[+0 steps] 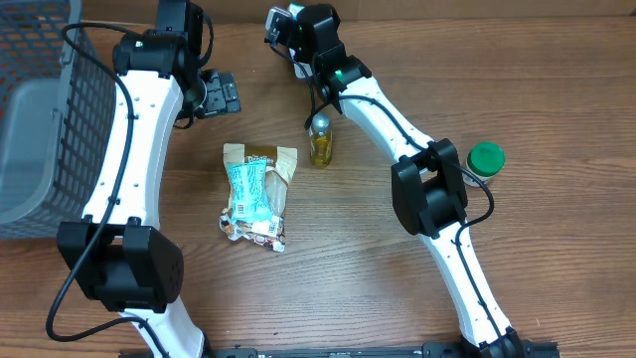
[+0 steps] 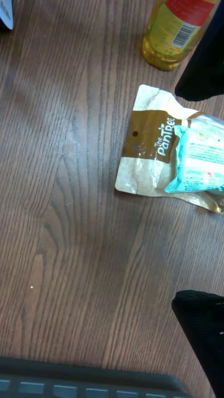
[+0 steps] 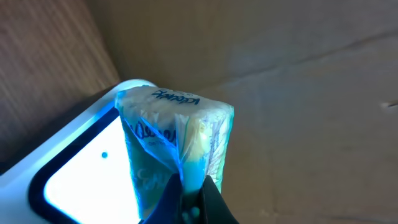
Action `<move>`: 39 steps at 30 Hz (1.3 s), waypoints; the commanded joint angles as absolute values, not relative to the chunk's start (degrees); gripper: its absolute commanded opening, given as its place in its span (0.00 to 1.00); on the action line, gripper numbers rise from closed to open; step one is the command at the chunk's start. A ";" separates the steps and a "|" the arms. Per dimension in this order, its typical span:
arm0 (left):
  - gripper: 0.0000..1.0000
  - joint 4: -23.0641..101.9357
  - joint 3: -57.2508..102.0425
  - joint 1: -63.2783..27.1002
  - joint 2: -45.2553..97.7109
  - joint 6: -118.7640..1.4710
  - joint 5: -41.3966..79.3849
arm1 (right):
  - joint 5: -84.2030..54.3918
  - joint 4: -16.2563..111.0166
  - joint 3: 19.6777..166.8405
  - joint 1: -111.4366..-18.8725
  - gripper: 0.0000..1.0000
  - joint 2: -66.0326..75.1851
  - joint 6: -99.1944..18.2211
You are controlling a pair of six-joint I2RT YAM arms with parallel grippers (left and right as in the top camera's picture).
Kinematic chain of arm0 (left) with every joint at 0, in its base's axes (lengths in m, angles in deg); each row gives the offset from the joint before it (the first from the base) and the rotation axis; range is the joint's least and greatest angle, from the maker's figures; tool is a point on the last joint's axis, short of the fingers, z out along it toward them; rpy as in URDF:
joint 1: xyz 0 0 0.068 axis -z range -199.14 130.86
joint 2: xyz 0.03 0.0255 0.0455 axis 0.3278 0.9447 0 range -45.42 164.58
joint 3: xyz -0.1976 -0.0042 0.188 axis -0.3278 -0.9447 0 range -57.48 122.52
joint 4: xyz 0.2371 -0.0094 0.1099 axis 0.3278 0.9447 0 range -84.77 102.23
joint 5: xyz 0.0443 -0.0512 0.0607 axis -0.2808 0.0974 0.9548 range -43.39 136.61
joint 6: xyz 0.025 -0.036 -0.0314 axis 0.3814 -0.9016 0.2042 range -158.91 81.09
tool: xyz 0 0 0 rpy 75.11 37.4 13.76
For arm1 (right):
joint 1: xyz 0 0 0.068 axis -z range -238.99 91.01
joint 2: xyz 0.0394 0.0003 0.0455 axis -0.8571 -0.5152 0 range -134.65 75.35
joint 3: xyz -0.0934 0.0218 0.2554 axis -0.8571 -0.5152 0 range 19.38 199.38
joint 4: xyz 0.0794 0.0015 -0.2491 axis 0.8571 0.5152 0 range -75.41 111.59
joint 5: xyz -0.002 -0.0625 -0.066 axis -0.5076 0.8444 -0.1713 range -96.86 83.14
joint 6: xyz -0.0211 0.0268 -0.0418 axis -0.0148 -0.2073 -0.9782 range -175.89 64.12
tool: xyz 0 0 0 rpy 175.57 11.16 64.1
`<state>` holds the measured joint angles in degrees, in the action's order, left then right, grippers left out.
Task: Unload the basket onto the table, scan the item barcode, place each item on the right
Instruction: 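Hold the tissue pack in front of the scanner, then carry the tissue pack right and set it beside the jar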
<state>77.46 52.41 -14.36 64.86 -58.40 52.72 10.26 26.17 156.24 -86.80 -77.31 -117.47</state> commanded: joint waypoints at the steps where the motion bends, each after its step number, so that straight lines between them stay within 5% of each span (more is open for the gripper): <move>1: 1.00 77.37 53.26 -14.25 64.75 -58.18 53.16 | 10.24 26.21 156.52 -86.45 0.04 -78.12 -117.51; 16: 1.00 77.37 53.26 -14.25 64.75 -58.18 53.16 | 13.89 25.56 156.61 -86.24 0.04 -71.78 -116.96; 22: 1.00 77.37 53.26 -14.25 64.75 -58.18 53.16 | 13.91 29.91 156.61 -85.38 0.04 -63.21 -106.43; 26: 1.00 77.37 53.26 -14.25 64.75 -58.18 53.18 | 13.93 40.86 156.61 -84.71 0.04 -57.49 -99.59; 35: 1.00 77.37 53.26 -14.25 64.75 -58.18 53.16 | 13.02 82.93 156.59 -78.43 0.04 -52.13 -52.31; 39: 1.00 77.37 53.26 -14.25 64.75 -58.18 53.16 | 5.34 99.00 155.93 -73.60 0.04 -53.36 -42.61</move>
